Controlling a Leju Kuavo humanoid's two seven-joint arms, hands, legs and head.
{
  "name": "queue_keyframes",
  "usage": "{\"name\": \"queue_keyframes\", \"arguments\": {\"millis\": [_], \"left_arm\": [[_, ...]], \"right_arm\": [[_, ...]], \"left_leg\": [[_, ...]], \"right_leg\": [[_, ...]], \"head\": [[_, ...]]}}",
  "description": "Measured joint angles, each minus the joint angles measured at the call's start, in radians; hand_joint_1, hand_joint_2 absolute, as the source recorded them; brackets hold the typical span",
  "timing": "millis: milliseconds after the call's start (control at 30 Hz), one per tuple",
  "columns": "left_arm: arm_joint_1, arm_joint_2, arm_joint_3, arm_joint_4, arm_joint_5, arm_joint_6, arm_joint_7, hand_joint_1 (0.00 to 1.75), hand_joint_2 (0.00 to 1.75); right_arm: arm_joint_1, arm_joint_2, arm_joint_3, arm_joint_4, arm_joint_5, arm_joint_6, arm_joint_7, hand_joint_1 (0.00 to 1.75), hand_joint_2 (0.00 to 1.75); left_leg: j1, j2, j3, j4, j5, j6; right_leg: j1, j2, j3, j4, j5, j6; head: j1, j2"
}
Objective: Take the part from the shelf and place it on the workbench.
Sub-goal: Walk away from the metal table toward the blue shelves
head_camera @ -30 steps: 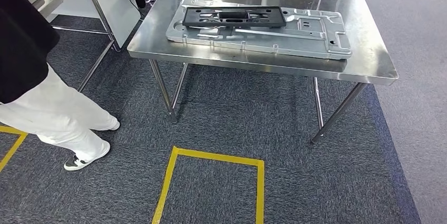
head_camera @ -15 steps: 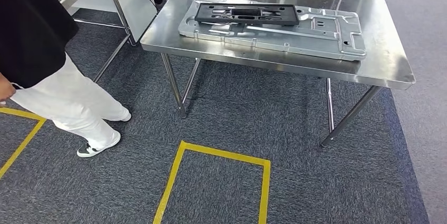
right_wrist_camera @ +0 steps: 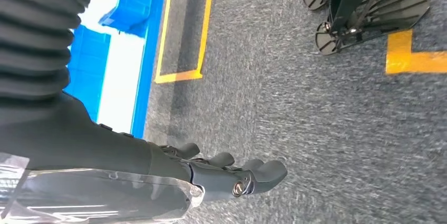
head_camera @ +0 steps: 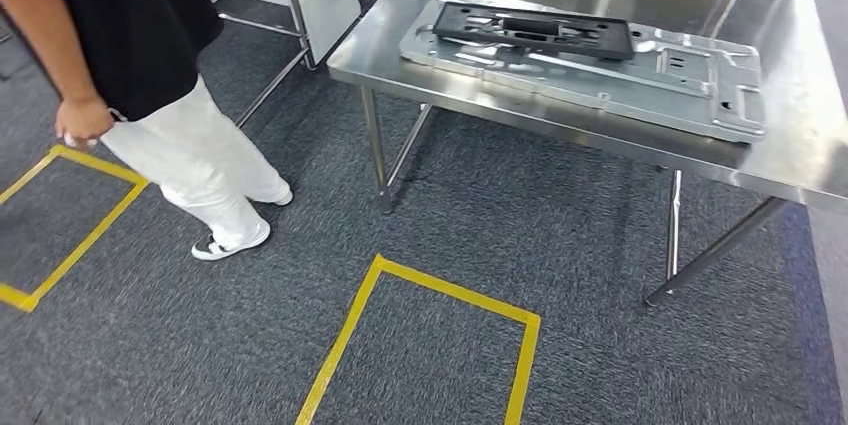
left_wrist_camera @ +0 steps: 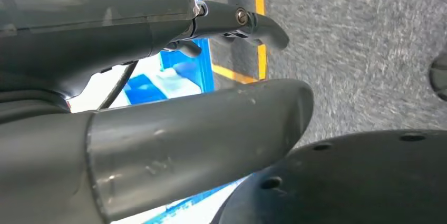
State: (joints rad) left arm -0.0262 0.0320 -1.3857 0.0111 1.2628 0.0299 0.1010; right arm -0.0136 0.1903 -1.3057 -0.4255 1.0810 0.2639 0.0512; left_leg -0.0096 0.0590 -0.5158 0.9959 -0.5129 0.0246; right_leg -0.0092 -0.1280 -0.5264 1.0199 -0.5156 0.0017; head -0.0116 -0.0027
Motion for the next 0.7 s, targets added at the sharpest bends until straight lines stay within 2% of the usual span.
{"name": "queue_keyframes", "arguments": {"millis": [33, 67, 100, 167, 200, 233, 267, 300, 333, 400, 433, 467, 500, 533, 567, 600, 667, 700], "left_arm": [[0.002, -0.001, 0.003, 0.0, 0.004, 0.0, 0.0, 0.0, 0.0], [0.004, -0.003, 0.007, 0.0, 0.01, 0.0, 0.0, 0.0, 0.0], [0.005, -0.005, 0.012, 0.0, 0.016, 0.001, 0.0, 0.0, 0.0], [0.003, -0.009, 0.019, 0.0, 0.029, 0.004, 0.001, 0.0, 0.0], [0.002, -0.009, 0.021, 0.0, 0.035, 0.005, 0.002, 0.0, 0.0], [0.002, -0.01, 0.024, 0.0, 0.04, 0.005, 0.003, 0.0, 0.0], [0.003, -0.012, 0.027, 0.0, 0.043, 0.006, 0.003, 0.0, 0.0], [0.004, -0.014, 0.03, 0.0, 0.046, 0.006, 0.004, 0.0, 0.0], [0.004, -0.016, 0.033, 0.0, 0.047, 0.006, 0.004, 0.0, 0.0], [0.003, -0.019, 0.039, 0.0, 0.048, 0.006, 0.005, 0.0, 0.0], [0.002, -0.02, 0.04, 0.0, 0.048, 0.007, 0.005, 0.0, 0.0], [0.002, -0.021, 0.041, 0.0, 0.048, 0.007, 0.005, 0.0, 0.0], [0.003, -0.021, 0.042, 0.0, 0.048, 0.007, 0.005, 0.0, 0.0], [0.005, -0.02, 0.042, 0.0, 0.048, 0.008, 0.006, 0.0, 0.0], [0.006, -0.02, 0.042, 0.0, 0.048, 0.008, 0.006, 0.0, 0.0], [0.006, -0.019, 0.043, 0.0, 0.048, 0.008, 0.006, 0.0, 0.0], [0.004, -0.02, 0.043, 0.0, 0.048, 0.009, 0.006, 0.0, 0.0], [0.003, -0.02, 0.043, 0.0, 0.048, 0.009, 0.006, 0.0, 0.0]], "right_arm": [[-0.001, -0.001, 0.001, 0.0, 0.006, 0.003, -0.007, 0.0, 1.75], [-0.001, -0.003, 0.004, 0.001, 0.014, 0.006, -0.018, 0.0, 1.75], [0.001, -0.005, 0.006, 0.002, 0.023, 0.009, -0.03, 0.0, 1.75], [0.009, -0.011, 0.011, 0.004, 0.046, 0.014, -0.057, 0.0, 1.75], [0.013, -0.014, 0.013, 0.006, 0.057, 0.014, -0.068, 0.0, 1.75], [0.017, -0.017, 0.015, 0.007, 0.066, 0.014, -0.077, 0.0, 1.75], [0.019, -0.02, 0.017, 0.007, 0.073, 0.013, -0.083, 0.0, 1.75], [0.021, -0.023, 0.019, 0.008, 0.079, 0.013, -0.087, 0.0, 1.75], [0.023, -0.025, 0.021, 0.009, 0.081, 0.012, -0.089, 0.0, 1.75], [0.025, -0.029, 0.024, 0.01, 0.084, 0.011, -0.091, 0.0, 1.75], [0.025, -0.029, 0.025, 0.011, 0.084, 0.011, -0.092, 0.0, 1.75], [0.024, -0.03, 0.027, 0.012, 0.084, 0.011, -0.093, 0.0, 1.75], [0.022, -0.03, 0.029, 0.013, 0.085, 0.01, -0.094, 0.0, 1.75], [0.021, -0.029, 0.031, 0.014, 0.085, 0.01, -0.094, 0.0, 1.75], [0.021, -0.029, 0.033, 0.014, 0.085, 0.01, -0.094, 0.0, 1.75], [0.022, -0.029, 0.035, 0.015, 0.085, 0.009, -0.094, 0.0, 1.75], [0.027, -0.03, 0.037, 0.015, 0.085, 0.009, -0.094, 0.0, 1.75], [0.029, -0.03, 0.037, 0.015, 0.085, 0.009, -0.094, 0.0, 1.75]], "left_leg": [[0.003, -0.011, 0.003, -0.006, 0.006, 0.004], [0.007, -0.022, 0.005, -0.014, 0.013, 0.009], [0.01, -0.033, 0.007, -0.021, 0.021, 0.015], [0.013, -0.055, 0.002, -0.025, 0.03, 0.024], [0.012, -0.067, -0.002, -0.024, 0.032, 0.026], [0.011, -0.081, -0.004, -0.021, 0.032, 0.027], [0.011, -0.096, -0.006, -0.017, 0.032, 0.026], [0.011, -0.112, -0.008, -0.012, 0.031, 0.024], [0.012, -0.127, -0.009, -0.005, 0.028, 0.021], [0.011, -0.152, -0.016, 0.01, 0.021, 0.011], [0.01, -0.162, -0.021, 0.016, 0.019, 0.005], [0.01, -0.17, -0.027, 0.019, 0.019, 0.0], [0.011, -0.18, -0.031, 0.02, 0.021, -0.006], [0.012, -0.183, -0.035, 0.021, 0.021, -0.011], [0.012, -0.17, -0.04, 0.03, 0.014, -0.015], [0.011, -0.146, -0.052, 0.056, -0.003, -0.02], [0.013, -0.087, -0.103, 0.164, -0.067, -0.03], [0.016, -0.073, -0.137, 0.233, -0.099, -0.035]], "right_leg": [[-0.001, -0.001, 0.003, 0.001, -0.002, 0.006], [-0.002, 0.016, 0.001, 0.011, -0.013, 0.011], [-0.003, 0.043, -0.01, 0.039, -0.036, 0.015], [-0.006, 0.105, -0.062, 0.152, -0.105, 0.019], [-0.007, 0.118, -0.092, 0.216, -0.133, 0.02], [-0.007, 0.123, -0.113, 0.261, -0.143, 0.022], [-0.007, 0.125, -0.118, 0.269, -0.132, 0.022], [-0.007, 0.128, -0.104, 0.238, -0.102, 0.023], [-0.009, 0.138, -0.075, 0.174, -0.062, 0.022], [-0.013, 0.179, -0.022, 0.056, -0.015, 0.019], [-0.014, 0.192, -0.01, 0.027, -0.009, 0.016], [-0.013, 0.197, -0.008, 0.021, -0.013, 0.012], [-0.012, 0.185, -0.009, 0.019, -0.01, 0.007], [-0.013, 0.173, -0.009, 0.018, -0.008, 0.002], [-0.015, 0.16, -0.008, 0.015, -0.006, -0.005], [-0.017, 0.146, -0.008, 0.012, -0.004, -0.012], [-0.017, 0.118, -0.01, 0.01, -0.004, -0.019], [-0.015, 0.102, -0.012, 0.01, -0.004, -0.02]], "head": [[0.0, 0.0], [0.0, 0.0], [0.001, 0.0], [0.001, 0.0], [0.001, 0.0], [0.001, 0.0], [0.001, 0.0], [0.001, 0.0], [0.001, 0.0], [0.001, 0.0], [0.001, 0.0], [0.001, 0.0], [0.001, 0.0], [0.001, 0.0], [0.0, 0.0], [-0.001, 0.0], [-0.003, 0.0], [-0.004, 0.0]]}}
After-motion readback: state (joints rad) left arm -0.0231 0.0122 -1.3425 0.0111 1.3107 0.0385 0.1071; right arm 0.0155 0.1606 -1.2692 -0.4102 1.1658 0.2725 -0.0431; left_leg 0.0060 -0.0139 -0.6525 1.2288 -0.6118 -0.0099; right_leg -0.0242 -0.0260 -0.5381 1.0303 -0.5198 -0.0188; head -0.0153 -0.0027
